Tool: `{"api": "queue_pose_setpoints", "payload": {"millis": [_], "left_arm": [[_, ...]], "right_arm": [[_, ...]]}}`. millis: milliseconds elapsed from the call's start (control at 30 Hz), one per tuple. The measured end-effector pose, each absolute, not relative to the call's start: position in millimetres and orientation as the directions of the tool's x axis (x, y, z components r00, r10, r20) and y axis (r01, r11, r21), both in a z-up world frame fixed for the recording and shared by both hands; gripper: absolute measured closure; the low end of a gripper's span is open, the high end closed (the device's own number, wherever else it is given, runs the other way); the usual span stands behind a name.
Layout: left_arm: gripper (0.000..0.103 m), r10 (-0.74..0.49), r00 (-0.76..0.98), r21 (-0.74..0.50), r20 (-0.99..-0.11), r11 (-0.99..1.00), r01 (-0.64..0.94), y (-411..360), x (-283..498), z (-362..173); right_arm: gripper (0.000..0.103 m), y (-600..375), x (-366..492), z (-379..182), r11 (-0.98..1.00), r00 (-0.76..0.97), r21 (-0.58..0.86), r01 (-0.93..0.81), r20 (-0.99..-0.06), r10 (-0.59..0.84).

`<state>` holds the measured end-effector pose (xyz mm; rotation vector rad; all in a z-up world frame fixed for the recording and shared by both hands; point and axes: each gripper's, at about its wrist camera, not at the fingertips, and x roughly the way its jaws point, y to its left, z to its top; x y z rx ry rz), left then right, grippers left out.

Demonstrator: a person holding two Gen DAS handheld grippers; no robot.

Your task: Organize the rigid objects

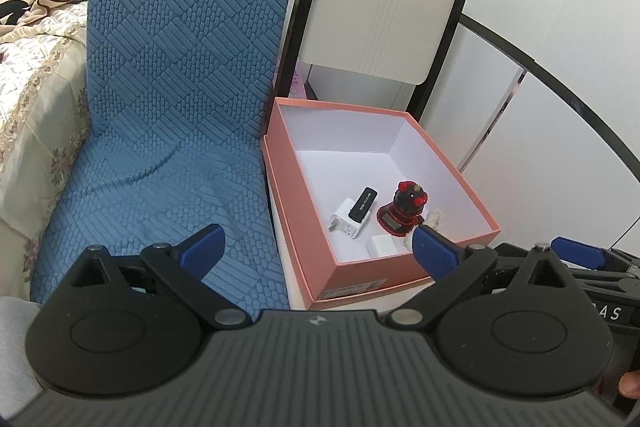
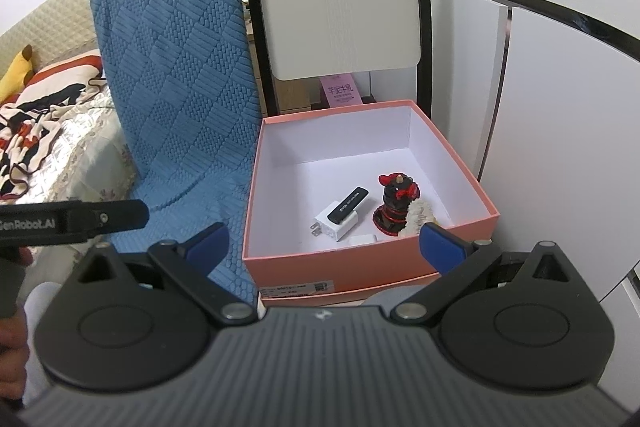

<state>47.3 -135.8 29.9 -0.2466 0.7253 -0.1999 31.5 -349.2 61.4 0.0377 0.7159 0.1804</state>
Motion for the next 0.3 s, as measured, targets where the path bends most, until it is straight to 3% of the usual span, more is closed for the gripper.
{"api": "queue_pose_setpoints", "payload": {"millis": [300], "left_arm": [[0.000, -0.268, 0.734, -0.291, -0.624, 0.952, 0.100, -136.7, 45.4, 31.3]], "right_arm": [[0.000, -349.7, 33.6, 60.3, 0.983, 0.734, 0.096, -0.158, -0.655, 0.182]]}}
